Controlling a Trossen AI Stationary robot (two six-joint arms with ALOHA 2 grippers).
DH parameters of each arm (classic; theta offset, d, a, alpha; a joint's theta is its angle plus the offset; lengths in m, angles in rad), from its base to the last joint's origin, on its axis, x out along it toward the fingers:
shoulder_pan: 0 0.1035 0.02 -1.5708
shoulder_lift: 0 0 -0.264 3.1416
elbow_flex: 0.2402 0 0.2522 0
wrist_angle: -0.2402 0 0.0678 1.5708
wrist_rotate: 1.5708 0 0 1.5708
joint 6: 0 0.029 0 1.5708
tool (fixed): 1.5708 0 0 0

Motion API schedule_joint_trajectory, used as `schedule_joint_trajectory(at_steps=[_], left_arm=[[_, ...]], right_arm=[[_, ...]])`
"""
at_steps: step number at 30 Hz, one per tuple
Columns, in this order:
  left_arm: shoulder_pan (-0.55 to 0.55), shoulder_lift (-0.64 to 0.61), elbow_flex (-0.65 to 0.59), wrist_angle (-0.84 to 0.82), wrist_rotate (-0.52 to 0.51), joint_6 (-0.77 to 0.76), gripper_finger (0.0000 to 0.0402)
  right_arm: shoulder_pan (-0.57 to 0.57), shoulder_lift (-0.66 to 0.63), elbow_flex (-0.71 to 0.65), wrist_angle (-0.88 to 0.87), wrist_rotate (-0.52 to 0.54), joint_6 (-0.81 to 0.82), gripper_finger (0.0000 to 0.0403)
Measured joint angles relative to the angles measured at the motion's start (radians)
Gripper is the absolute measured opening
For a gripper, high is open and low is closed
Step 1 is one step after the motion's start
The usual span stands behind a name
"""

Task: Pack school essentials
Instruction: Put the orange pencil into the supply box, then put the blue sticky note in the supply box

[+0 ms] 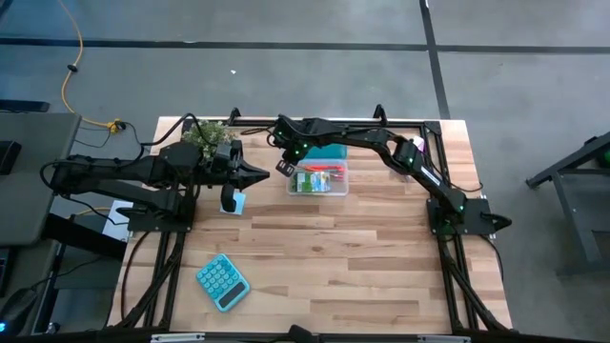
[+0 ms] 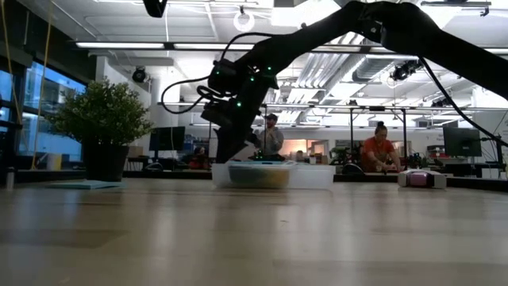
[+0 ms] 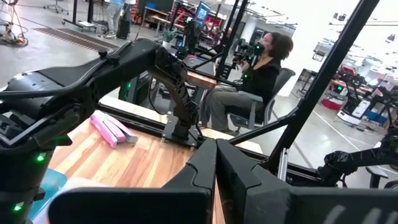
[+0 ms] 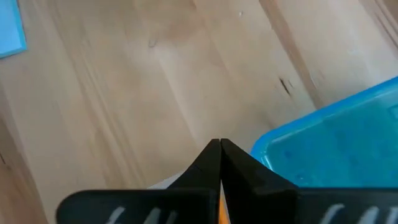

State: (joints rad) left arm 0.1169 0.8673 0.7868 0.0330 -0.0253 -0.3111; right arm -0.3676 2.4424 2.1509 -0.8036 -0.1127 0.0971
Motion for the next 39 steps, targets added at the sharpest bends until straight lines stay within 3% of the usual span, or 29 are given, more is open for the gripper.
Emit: schedule_joint_trajectory(at_steps=[11,16,19,22,25,32,39], left_arm=[[0.0,0.0,0.0,-0.003,0.0,0.007,0.0],[0.0,-0.001,0.0,-0.007,0.005,0.008,0.0],[0.0,-0.005,0.0,-0.006,0.014,0.008,0.0],[0.0,-0.006,0.0,-0.007,0.018,0.008,0.0],[0.0,-0.009,0.0,-0.006,0.018,0.008,0.0],[0.0,-0.009,0.0,-0.006,0.018,0.035,0.0],[0.0,-0.009,0.0,-0.006,0.018,0.035,0.0]], right_arm=[[-0.003,-0.026,0.003,-0.031,0.02,-0.049,0.0],[-0.02,-0.111,0.004,-0.116,0.053,-0.134,0.0],[-0.035,-0.177,-0.067,-0.147,0.059,-0.161,0.0],[-0.042,-0.293,-0.232,-0.079,0.057,-0.165,0.0],[-0.033,-0.465,-0.483,0.067,0.031,-0.126,0.0],[0.045,-0.948,-1.065,0.426,-0.002,0.122,0.0],[0.167,-1.344,-1.388,0.737,-0.004,0.27,0.0]])
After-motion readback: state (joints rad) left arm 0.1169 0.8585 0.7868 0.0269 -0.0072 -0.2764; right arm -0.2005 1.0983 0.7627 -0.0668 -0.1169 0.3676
